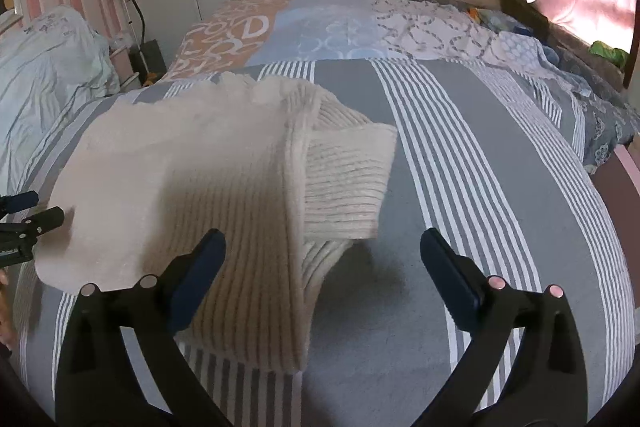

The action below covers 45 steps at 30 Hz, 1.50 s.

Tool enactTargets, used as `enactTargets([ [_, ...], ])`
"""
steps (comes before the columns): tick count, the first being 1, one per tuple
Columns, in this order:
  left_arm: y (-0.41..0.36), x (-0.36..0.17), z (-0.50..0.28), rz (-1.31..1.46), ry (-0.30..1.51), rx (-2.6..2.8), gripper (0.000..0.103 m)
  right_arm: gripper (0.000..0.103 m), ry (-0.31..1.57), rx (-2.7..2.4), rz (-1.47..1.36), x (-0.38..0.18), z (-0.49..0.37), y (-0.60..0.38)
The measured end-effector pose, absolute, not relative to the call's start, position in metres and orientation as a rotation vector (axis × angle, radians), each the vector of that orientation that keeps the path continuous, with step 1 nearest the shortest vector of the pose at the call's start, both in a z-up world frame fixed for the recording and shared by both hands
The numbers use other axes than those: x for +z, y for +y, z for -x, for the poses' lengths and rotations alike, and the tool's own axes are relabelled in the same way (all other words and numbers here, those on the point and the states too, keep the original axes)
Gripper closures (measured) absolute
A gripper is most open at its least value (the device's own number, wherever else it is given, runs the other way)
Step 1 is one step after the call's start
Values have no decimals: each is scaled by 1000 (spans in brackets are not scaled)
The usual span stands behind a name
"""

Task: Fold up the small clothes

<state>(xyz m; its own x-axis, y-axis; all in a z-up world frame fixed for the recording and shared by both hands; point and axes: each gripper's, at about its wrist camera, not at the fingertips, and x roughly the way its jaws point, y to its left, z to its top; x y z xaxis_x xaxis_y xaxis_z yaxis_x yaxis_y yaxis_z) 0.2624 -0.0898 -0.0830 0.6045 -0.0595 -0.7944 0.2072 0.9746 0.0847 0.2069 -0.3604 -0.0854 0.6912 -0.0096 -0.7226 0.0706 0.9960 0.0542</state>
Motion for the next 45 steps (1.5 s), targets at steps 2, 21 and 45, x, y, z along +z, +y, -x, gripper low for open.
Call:
enactTargets([
  [2, -92, -85, -267, -211, 905, -122, 14, 5, 803, -41, -72, -87, -210, -361],
  [21, -89, -96, -291, -274, 884, -35, 7, 11, 906, 83, -249, -128, -252, -383],
  [45, -80, -109, -305, -221, 955, -56, 1, 73, 865, 198, -179, -95, -268, -355],
])
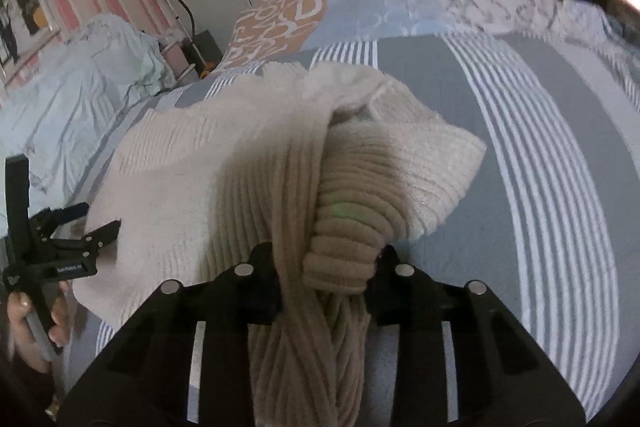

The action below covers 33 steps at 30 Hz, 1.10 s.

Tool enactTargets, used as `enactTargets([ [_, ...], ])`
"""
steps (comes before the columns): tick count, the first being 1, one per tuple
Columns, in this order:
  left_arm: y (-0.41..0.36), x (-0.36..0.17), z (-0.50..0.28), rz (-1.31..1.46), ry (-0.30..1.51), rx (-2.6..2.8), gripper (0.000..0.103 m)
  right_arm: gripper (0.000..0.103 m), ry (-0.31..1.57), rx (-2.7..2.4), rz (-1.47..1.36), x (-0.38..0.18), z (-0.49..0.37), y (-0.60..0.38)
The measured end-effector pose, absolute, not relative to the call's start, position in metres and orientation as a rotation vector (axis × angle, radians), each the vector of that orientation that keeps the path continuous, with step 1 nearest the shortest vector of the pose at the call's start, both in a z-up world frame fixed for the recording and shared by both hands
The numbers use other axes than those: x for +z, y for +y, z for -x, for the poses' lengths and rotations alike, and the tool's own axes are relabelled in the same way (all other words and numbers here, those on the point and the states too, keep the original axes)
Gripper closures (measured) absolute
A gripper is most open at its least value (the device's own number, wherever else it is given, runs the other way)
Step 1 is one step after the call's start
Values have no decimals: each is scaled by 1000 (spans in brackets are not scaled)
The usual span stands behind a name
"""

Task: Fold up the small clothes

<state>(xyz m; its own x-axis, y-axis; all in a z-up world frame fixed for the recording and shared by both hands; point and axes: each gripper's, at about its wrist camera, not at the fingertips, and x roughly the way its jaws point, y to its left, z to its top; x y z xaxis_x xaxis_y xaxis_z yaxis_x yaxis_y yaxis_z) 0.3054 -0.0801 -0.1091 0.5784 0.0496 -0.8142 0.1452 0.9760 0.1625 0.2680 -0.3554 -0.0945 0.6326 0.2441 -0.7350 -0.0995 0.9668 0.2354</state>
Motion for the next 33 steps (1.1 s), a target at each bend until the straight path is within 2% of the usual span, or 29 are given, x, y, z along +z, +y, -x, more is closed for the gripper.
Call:
enactTargets([
  [14, -75, -110, -305, -227, 947, -98, 1, 75, 781, 132, 139, -40, -258, -272],
  [20, -27, -82, -292, -207, 926, -132, 1, 76, 759, 180, 218, -21, -265, -212],
  [27, 52, -82, -292, -203, 933, -64, 1, 77, 780, 309, 408, -37, -269, -104],
  [33, 91, -79, -284, -125, 926, -51, 2, 77, 855, 400, 384, -77, -273, -54],
])
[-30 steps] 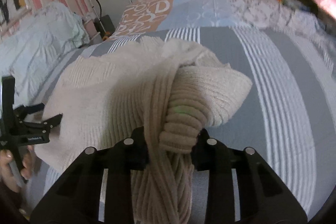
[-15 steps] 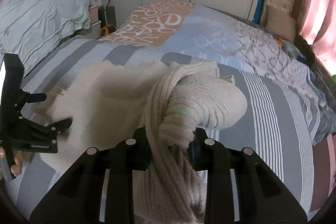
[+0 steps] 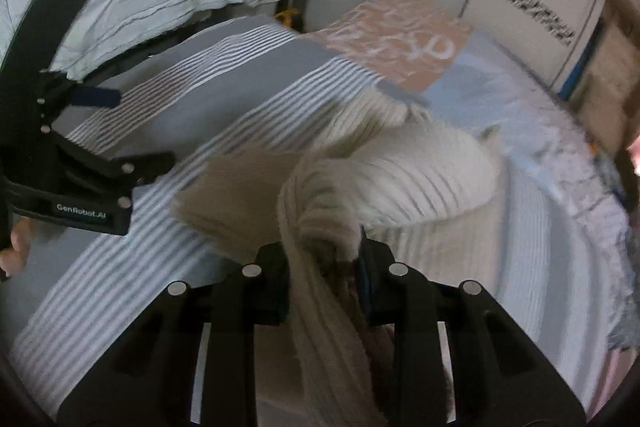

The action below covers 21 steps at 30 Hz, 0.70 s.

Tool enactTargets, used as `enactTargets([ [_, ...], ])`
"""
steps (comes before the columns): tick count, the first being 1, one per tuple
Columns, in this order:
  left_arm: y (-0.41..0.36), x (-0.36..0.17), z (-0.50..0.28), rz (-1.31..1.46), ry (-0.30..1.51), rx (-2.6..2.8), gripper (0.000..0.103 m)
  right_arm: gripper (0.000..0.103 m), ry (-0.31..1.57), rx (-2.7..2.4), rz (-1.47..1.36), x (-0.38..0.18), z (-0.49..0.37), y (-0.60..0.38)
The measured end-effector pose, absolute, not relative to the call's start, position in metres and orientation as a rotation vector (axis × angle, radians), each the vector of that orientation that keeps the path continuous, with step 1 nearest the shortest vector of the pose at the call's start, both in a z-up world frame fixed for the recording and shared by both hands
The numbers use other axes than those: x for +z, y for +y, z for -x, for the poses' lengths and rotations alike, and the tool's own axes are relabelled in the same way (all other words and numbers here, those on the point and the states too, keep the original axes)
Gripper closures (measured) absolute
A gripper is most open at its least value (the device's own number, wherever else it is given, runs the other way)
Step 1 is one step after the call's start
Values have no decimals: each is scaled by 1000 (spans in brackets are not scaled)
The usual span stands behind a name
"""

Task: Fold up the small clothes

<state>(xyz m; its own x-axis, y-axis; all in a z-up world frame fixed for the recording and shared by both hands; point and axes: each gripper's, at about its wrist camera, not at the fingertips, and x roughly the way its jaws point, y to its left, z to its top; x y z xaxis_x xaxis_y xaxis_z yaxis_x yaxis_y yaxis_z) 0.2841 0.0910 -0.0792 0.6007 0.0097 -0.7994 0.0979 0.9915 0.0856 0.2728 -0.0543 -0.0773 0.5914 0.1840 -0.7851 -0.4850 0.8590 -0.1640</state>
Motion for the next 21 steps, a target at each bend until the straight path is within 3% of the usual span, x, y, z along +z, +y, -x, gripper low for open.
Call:
enactTargets([
  [3, 98, -79, -281, -117, 930, -45, 2, 75, 848, 405, 381, -80, -272, -50],
  [7, 99, -80, -282, -104, 937, -42, 2, 61, 867, 480, 282, -66, -262, -70],
  [13, 94, -73, -282, -106, 927, -45, 1, 57, 829, 523, 142, -29, -241, -115],
  [21, 78, -71, -276, -127, 922, -63, 1, 57, 804, 358, 126, -24, -245, -172],
])
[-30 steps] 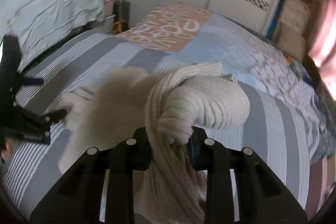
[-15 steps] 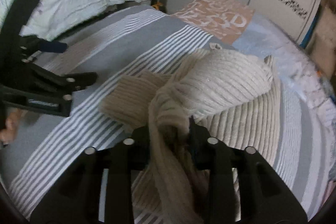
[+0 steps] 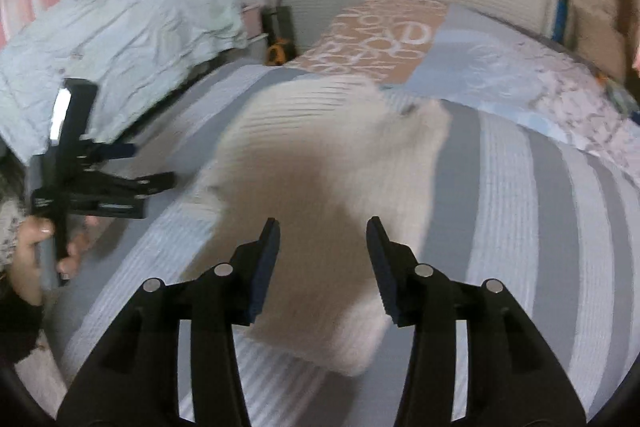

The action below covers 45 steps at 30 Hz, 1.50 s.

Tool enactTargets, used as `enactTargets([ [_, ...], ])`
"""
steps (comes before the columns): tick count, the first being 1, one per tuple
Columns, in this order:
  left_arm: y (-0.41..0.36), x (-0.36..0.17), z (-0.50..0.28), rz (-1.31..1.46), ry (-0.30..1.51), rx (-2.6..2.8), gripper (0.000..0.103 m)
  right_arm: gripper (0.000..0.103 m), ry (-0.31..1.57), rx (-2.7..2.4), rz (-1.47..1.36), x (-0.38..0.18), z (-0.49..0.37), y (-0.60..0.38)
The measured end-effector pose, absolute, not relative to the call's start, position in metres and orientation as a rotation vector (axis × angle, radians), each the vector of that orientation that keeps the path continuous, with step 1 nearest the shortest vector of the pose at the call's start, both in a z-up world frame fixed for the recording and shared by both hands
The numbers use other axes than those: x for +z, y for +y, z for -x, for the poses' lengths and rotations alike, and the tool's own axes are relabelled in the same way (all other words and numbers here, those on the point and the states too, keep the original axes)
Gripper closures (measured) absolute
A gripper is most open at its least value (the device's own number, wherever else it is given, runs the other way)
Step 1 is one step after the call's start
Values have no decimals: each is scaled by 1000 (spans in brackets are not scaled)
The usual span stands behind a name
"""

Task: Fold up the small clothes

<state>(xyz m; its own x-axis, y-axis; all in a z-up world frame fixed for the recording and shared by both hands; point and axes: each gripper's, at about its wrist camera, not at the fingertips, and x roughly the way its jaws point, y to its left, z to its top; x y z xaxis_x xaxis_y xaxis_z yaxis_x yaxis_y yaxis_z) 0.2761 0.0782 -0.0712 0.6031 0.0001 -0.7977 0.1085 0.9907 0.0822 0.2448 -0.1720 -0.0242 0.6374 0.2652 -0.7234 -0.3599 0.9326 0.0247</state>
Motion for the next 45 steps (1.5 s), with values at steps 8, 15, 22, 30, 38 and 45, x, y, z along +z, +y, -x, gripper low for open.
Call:
enactTargets([
  [8, 53, -43, -274, -61, 890, -149, 1, 48, 843, 299, 129, -47, -259, -201],
  [15, -2, -39, -296, -81, 897, -190, 1, 47, 922, 349, -13, -74, -279, -220],
  [22, -31, -66, -311, -183, 972, -260, 47, 60, 995, 469, -145, -89, -295, -218],
  [30, -23, -71, -296, -267, 968, -273, 83, 88, 821, 451, 23, -58, -267, -176],
  [38, 18, -78, -280, -207, 993, -218, 85, 92, 812, 454, 242, -63, -246, -131],
  [45, 29, -81, -283, -187, 998, -217, 85, 92, 874, 433, 167, -75, -272, -129],
])
